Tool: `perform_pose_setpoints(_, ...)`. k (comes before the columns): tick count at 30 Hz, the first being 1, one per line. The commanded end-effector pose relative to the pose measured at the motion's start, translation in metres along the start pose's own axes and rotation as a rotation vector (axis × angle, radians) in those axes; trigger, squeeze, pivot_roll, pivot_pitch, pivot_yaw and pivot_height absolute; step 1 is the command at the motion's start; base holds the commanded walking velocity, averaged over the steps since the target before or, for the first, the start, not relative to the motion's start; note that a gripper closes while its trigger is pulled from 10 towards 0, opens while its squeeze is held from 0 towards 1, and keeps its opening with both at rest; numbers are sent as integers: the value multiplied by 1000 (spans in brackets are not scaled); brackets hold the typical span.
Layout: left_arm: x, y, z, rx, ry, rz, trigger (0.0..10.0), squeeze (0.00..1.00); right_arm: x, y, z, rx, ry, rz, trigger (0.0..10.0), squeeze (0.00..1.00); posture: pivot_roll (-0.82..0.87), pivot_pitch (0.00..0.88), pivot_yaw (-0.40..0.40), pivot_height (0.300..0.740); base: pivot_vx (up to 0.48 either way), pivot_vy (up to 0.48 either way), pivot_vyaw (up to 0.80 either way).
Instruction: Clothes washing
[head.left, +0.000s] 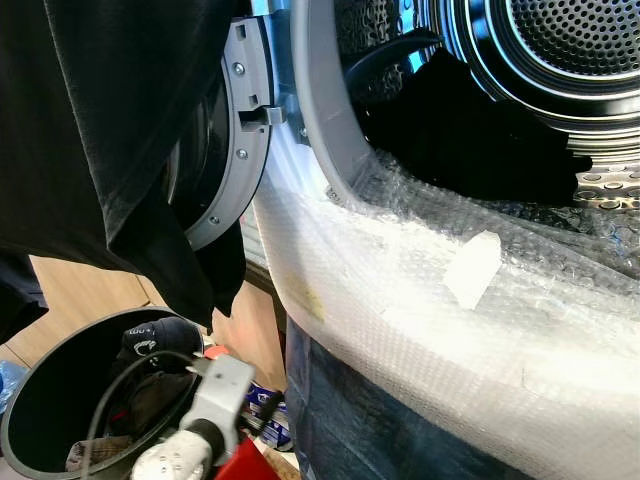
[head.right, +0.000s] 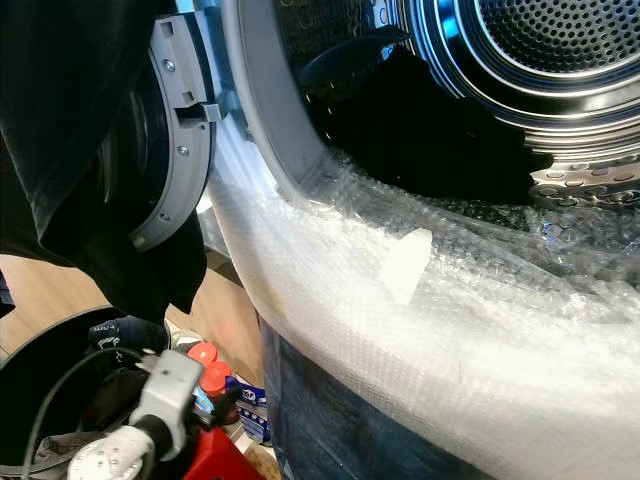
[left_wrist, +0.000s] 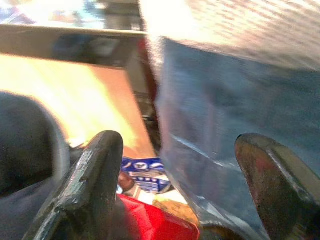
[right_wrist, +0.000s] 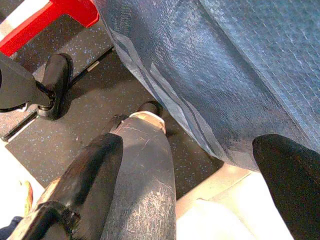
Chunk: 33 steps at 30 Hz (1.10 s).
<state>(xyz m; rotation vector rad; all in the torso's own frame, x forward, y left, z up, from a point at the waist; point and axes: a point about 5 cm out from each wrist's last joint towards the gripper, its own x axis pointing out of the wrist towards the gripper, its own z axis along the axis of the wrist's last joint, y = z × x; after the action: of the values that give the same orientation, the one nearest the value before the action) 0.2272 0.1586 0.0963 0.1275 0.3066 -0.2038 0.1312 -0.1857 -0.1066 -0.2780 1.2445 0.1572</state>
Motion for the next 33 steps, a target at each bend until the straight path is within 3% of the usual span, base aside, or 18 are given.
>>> perform_pose_setpoints(1, -2, 10, 8, -16, -56, 56, 10000, 0, -1, 2, -15, -15, 58, 9, 10000, 0, 175, 0, 35, 740, 0, 0, 0)
perform_pose_setpoints(4, -5, 14, 10, 14, -64, 75, 10000, 0, 0, 3, -15, -19, 58, 10, 10000, 0, 174, 0, 36, 740, 0, 0, 0)
perform_pose_setpoints(7, -10, 23, 12, -34, -97, 146, 10000, 0, 0, 4, -14, -20, 54, 11, 10000, 0, 161, 0, 39, 740, 0, 0, 0)
perform_pose_setpoints(9, -15, 39, 13, -79, -127, 257, 10000, 0, 0, 4, -15, -21, 55, 12, 10000, 0, 163, 0, 40, 740, 0, 0, 0)
perform_pose_setpoints(12, -16, 43, 10, -107, -124, 291, 10000, 0, 0, 5, -15, -32, 60, 16, 10000, 0, 170, 0, 36, 740, 0, 0, 0)
perform_pose_setpoints(14, -20, 51, 3, -176, -103, 372, 10000, 0, 0, 5, -15, -34, 59, 16, 10000, 0, 171, 0, 36, 740, 0, 0, 0)
perform_pose_setpoints(18, -25, 66, -9, -208, -47, 499, 10000, 0, 0, 4, -15, -34, 58, 15, 10000, 0, 172, 0, 32, 740, 0, 0, 0)
perform_pose_setpoints(20, -28, 77, -14, -266, -44, 550, 10000, 0, 0, 4, -15, -35, 57, 15, 10000, 0, 171, 0, 32, 740, 0, 0, 0)
perform_pose_setpoints(21, -29, 82, -14, -268, -56, 562, 10000, 780, 0, 4, -14, -38, 56, 15, 10000, 0, 171, 0, 31, 740, 0, 0, 0)
perform_pose_setpoints(22, -29, 83, -13, -278, -69, 558, 10000, 1000, 0, 4, -14, -41, 55, 15, 10000, 0, 176, 0, 26, 740, 0, 0, 0)
perform_pose_setpoints(25, -29, 86, -14, -327, -78, 585, 10000, 1000, 0, 3, -14, -53, 56, 18, 10000, 0, 188, 0, 23, 740, 0, 0, 0)
perform_pose_setpoints(33, -29, 86, -14, -327, -78, 585, 10000, 1000, 0, 3, -14, -53, 56, 18, 10000, 0, 188, 0, 23, 740, 0, 0, 0)
